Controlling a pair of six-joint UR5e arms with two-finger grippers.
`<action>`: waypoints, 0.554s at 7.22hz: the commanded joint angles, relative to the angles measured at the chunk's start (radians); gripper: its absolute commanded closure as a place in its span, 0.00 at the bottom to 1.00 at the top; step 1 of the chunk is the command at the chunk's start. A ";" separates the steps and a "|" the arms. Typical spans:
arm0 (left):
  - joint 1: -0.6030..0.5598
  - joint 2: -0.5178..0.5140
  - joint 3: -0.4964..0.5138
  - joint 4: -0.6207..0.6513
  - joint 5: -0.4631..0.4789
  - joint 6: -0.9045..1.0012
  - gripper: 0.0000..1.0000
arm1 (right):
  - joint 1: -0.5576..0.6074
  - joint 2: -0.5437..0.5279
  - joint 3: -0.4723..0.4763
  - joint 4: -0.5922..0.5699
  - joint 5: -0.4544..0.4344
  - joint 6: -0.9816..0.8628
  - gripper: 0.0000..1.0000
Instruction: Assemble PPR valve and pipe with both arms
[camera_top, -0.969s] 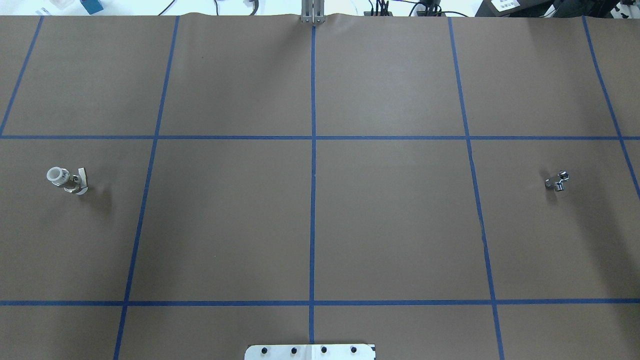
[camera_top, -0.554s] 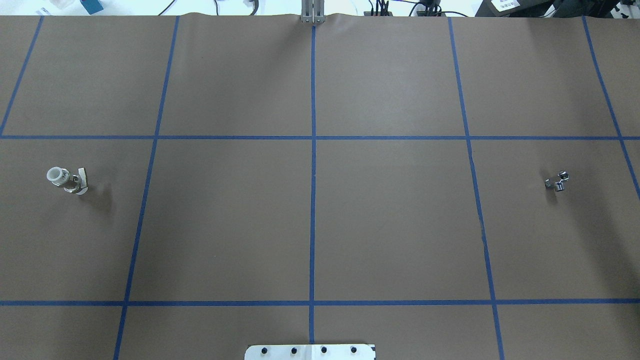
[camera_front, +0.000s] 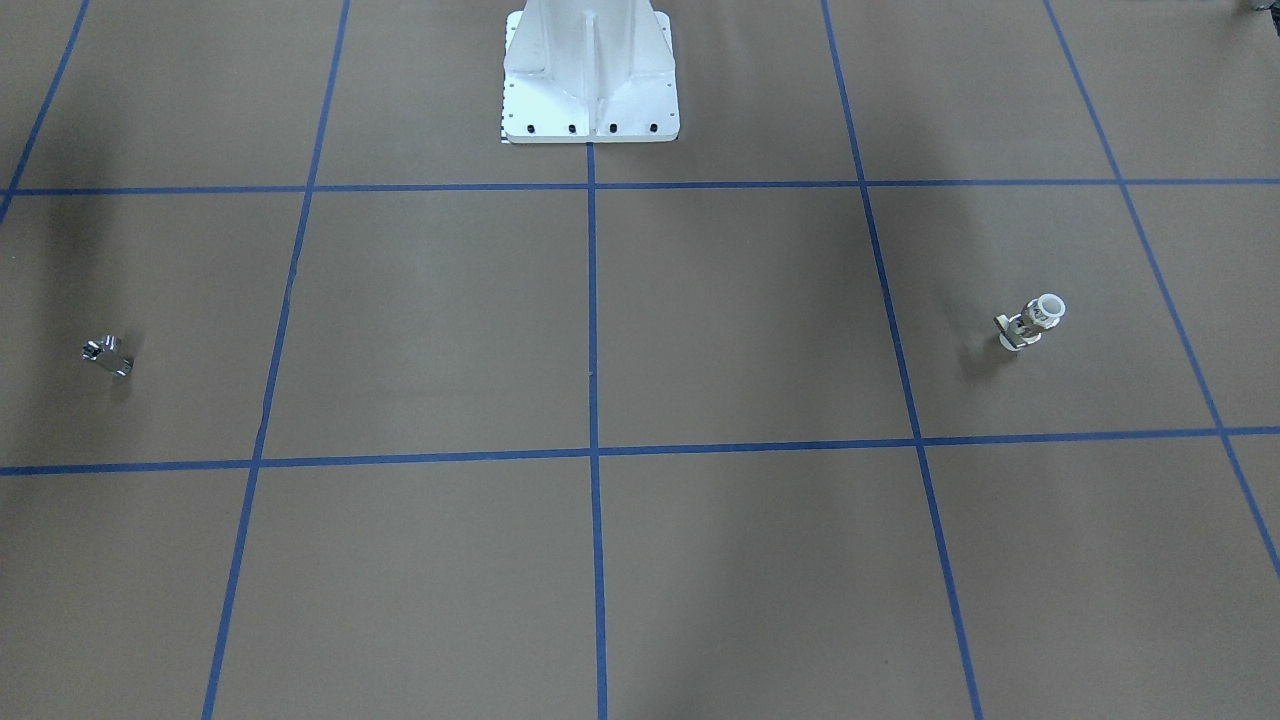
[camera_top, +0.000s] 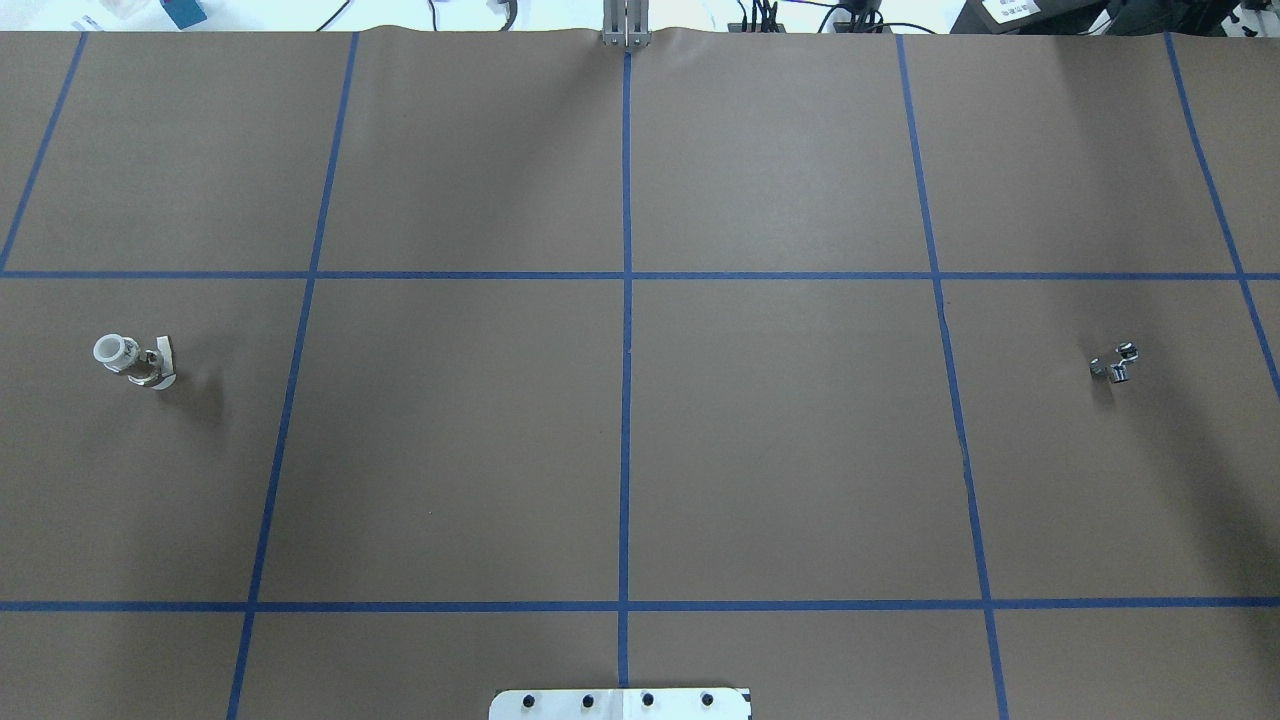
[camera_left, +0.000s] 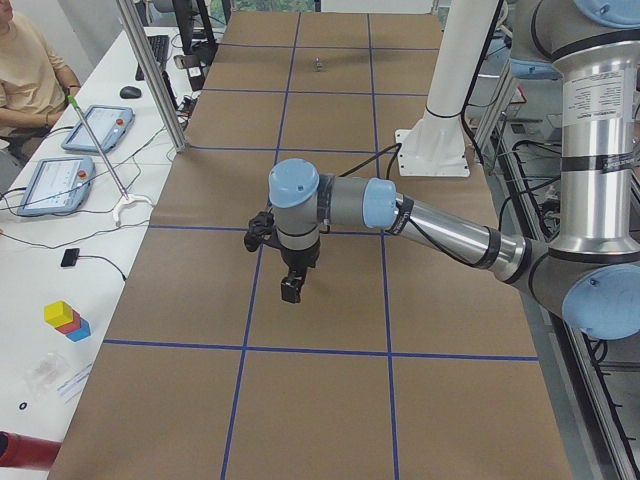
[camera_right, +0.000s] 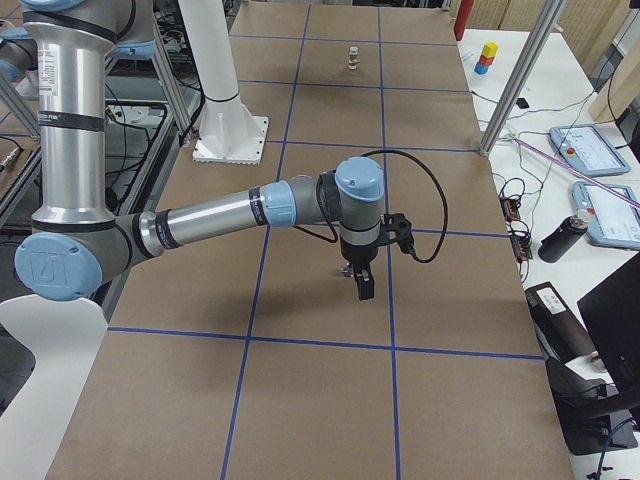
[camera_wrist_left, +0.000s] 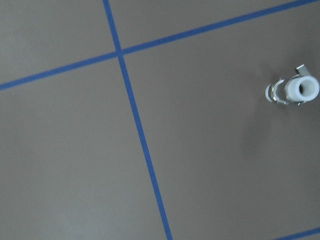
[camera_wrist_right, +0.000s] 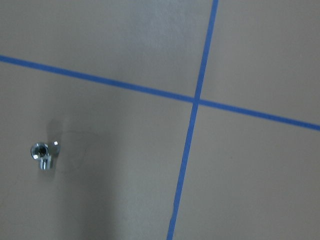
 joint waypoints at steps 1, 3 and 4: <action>0.003 -0.044 0.007 -0.119 -0.042 -0.010 0.00 | -0.001 0.010 0.002 0.007 0.066 -0.003 0.00; 0.032 -0.015 0.050 -0.292 -0.188 -0.128 0.00 | -0.036 -0.007 -0.013 0.130 0.083 0.016 0.00; 0.155 -0.015 0.052 -0.316 -0.179 -0.159 0.00 | -0.060 -0.008 -0.013 0.135 0.080 0.060 0.00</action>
